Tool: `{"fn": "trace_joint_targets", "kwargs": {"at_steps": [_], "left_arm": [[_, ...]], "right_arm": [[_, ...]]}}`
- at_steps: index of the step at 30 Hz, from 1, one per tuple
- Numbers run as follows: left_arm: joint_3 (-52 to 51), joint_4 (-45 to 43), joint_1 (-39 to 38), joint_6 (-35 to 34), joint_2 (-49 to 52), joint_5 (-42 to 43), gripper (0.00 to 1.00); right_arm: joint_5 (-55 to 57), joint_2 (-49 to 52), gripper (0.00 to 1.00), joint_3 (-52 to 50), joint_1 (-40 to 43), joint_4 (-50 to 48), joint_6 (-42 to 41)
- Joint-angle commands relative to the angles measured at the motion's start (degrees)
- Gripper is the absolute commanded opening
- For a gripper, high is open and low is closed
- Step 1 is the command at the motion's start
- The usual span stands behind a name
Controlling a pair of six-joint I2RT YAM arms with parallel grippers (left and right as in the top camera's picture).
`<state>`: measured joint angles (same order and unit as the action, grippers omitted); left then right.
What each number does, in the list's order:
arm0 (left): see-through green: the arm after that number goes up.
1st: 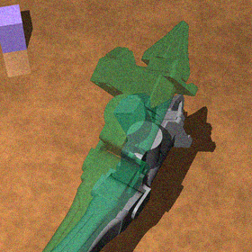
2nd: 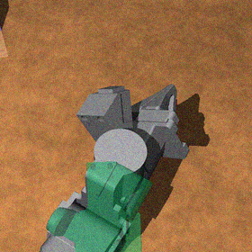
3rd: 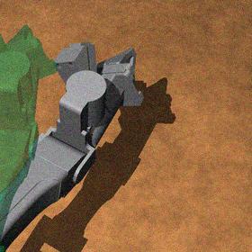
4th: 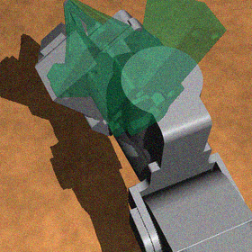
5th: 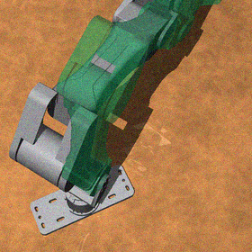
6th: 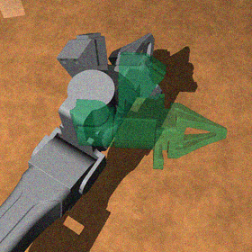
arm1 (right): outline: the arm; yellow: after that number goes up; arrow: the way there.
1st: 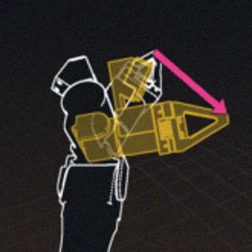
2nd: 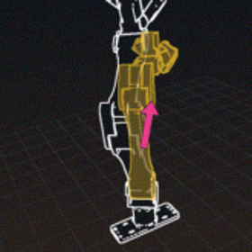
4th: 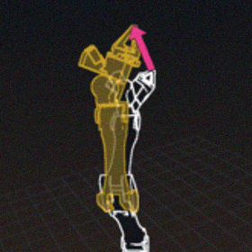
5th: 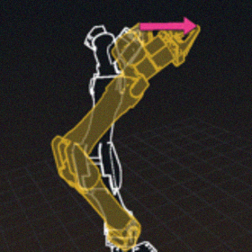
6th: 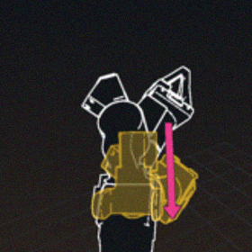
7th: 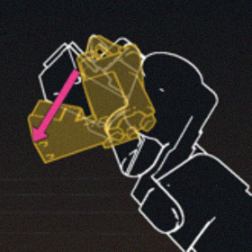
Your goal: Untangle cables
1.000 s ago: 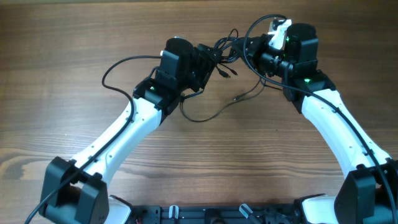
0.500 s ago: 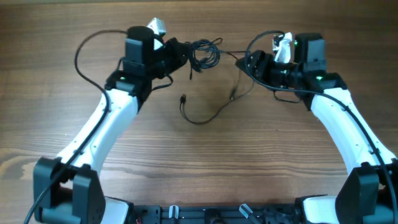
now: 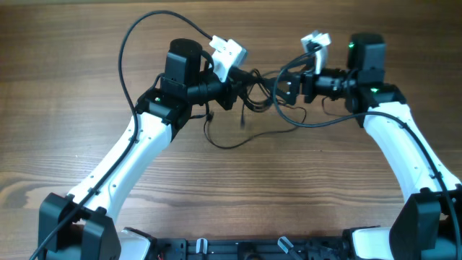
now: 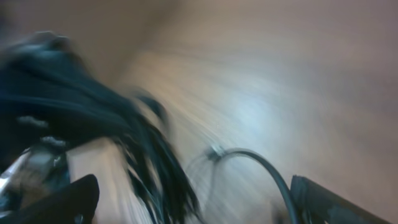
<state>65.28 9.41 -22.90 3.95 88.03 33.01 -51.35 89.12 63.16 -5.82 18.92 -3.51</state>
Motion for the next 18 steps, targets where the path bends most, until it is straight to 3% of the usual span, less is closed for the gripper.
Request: {"fn": "trace_joint_targets", "kwargs": {"at_steps": [1,2,4,5,6,7,9,12,15,18], "left_arm": [[0.22,-1.14,0.94,-5.01,-3.06,-25.14,0.04],[0.22,-1.64,0.87,-5.92,-3.87,-29.00,0.04],[0.22,-1.92,0.87,-6.14,-4.61,-30.40,0.04],[0.22,-1.88,0.87,-6.14,-4.79,-30.34,0.04],[0.22,-1.62,0.87,-6.12,-4.79,-30.29,0.04],[0.22,-0.52,0.87,-5.03,-4.79,-29.51,0.04],[0.22,1.49,0.87,2.08,-4.79,-22.64,0.04],[0.22,4.33,0.90,9.62,-4.79,-8.00,0.04],[0.22,4.66,0.87,9.62,-4.79,1.57,0.04],[0.22,5.27,0.87,9.49,-4.79,8.48,0.04]], "right_arm": [[32.68,0.46,1.00,-0.07,0.31,14.12,-20.59],[35.91,0.46,1.00,-0.07,0.31,18.67,-24.46],[36.11,0.46,1.00,-0.07,0.31,22.88,-23.96],[33.92,0.44,1.00,-0.07,0.31,24.26,-15.23],[25.64,0.31,0.99,-0.07,0.31,24.59,-0.04],[15.74,-0.11,0.91,-0.07,0.42,25.33,10.91],[6.88,-0.72,0.90,-0.07,0.92,23.39,17.73],[-3.04,-0.94,0.91,-0.07,1.55,11.41,20.00],[-10.95,-0.46,0.94,-0.07,0.94,0.42,21.33],[-14.27,-0.02,0.86,-0.07,0.72,-1.75,21.35]]}}
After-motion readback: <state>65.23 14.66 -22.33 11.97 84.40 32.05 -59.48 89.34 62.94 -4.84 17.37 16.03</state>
